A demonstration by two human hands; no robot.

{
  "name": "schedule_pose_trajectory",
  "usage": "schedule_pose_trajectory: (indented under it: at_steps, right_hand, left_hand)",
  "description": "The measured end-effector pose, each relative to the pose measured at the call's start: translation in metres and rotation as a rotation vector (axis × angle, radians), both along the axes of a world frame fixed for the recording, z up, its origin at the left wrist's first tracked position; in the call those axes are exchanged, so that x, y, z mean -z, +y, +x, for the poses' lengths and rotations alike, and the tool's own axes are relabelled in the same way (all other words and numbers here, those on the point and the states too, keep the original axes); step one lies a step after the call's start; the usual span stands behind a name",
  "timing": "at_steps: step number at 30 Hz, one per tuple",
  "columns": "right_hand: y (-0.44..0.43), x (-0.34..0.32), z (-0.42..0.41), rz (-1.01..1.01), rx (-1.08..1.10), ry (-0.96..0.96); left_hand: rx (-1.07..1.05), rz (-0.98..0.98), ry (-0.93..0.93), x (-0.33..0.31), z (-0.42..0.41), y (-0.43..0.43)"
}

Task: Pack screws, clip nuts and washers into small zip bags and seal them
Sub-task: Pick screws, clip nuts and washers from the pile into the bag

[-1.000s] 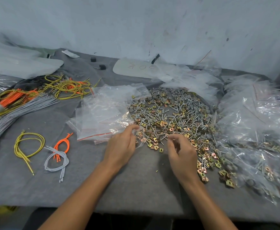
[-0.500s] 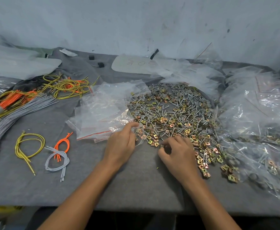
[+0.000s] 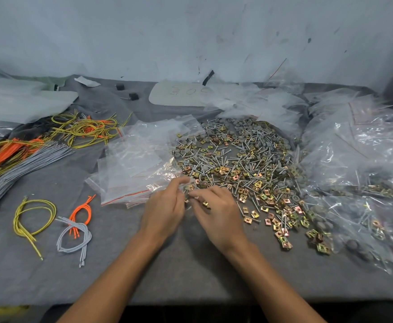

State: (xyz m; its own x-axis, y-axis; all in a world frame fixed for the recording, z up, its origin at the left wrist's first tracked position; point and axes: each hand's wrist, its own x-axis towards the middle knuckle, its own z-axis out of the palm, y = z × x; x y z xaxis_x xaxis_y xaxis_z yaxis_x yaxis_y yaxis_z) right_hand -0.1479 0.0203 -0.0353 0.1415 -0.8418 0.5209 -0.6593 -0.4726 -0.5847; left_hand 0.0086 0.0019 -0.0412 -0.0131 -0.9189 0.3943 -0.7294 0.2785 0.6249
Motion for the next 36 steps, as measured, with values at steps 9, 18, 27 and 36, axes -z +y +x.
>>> schedule_pose_trajectory:
  at_steps: [9,18,27,36]
  right_hand:
    - [-0.003,0.005,0.001,-0.005,0.014,0.09]
    - [-0.028,0.001,-0.015,0.078,0.07,-0.044]
    - [-0.109,-0.022,-0.021,0.323,0.024,0.379]
    - [-0.069,-0.024,-0.031,0.265,0.027,0.139]
  left_hand:
    - [0.009,-0.04,-0.013,0.002,0.0,0.0]
    - [-0.038,-0.038,0.047,0.002,0.001,0.0]
    - [-0.107,-0.011,0.207,0.006,0.005,-0.007]
    - [0.041,-0.113,-0.167,0.002,-0.006,0.003]
